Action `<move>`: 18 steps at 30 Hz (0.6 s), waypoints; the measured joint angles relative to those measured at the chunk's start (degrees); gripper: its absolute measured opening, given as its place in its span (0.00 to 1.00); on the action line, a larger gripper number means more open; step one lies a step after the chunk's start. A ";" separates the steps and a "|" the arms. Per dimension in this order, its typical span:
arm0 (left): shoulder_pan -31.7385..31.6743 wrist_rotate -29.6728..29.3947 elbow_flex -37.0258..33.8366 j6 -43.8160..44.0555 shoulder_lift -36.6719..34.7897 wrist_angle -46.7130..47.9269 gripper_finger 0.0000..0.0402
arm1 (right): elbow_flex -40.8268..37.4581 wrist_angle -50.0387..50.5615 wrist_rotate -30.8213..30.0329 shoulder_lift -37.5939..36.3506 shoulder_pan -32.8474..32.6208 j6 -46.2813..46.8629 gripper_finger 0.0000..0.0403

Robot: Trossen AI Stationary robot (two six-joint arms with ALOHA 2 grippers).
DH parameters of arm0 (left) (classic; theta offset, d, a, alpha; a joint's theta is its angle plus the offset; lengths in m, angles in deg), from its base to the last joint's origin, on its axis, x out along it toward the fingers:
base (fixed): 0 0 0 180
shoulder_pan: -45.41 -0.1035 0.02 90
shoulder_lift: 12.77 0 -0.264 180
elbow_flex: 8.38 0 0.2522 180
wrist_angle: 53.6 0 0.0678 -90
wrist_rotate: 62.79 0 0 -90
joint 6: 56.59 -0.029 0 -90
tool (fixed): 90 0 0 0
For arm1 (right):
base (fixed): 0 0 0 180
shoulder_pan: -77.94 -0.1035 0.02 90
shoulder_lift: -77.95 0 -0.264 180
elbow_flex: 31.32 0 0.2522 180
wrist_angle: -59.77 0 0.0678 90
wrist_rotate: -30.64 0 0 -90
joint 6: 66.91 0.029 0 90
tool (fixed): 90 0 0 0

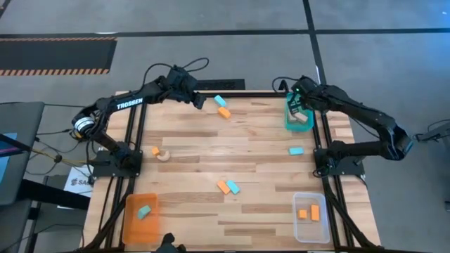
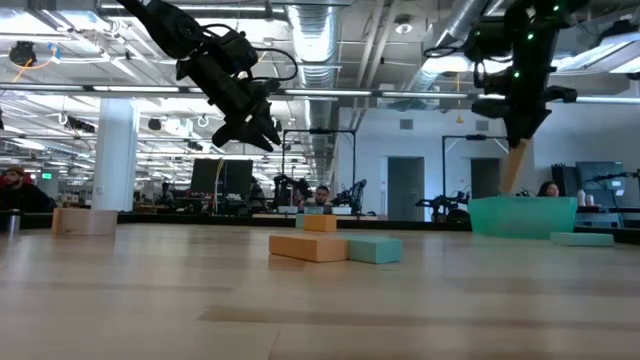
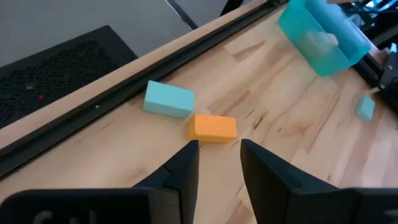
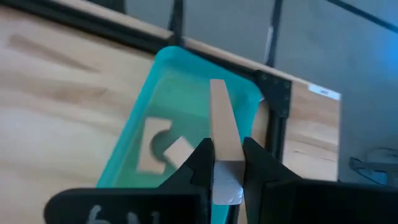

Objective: Sort & place blocks by color
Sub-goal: Put the brown block into the green bin, then put the yellow block into the transparent bin

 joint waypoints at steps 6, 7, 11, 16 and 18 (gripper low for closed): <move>-0.06 0.88 0.00 -1.31 0.00 0.04 0.25 | -0.29 -4.65 -0.14 5.15 2.94 -0.90 0.13; -0.08 1.09 -0.01 -1.33 0.00 0.04 0.25 | -0.29 -4.70 0.30 5.91 3.24 -1.05 0.13; -0.06 1.48 0.00 -2.50 0.00 0.38 0.25 | -0.29 -4.31 3.25 8.35 3.88 -1.48 0.19; -0.12 1.35 0.00 -3.73 0.02 2.22 0.25 | -0.29 -4.44 5.15 9.32 4.31 -1.45 0.34; -0.12 1.26 0.00 -3.81 0.02 2.65 0.25 | -0.29 -4.60 5.17 9.08 4.31 -1.45 0.41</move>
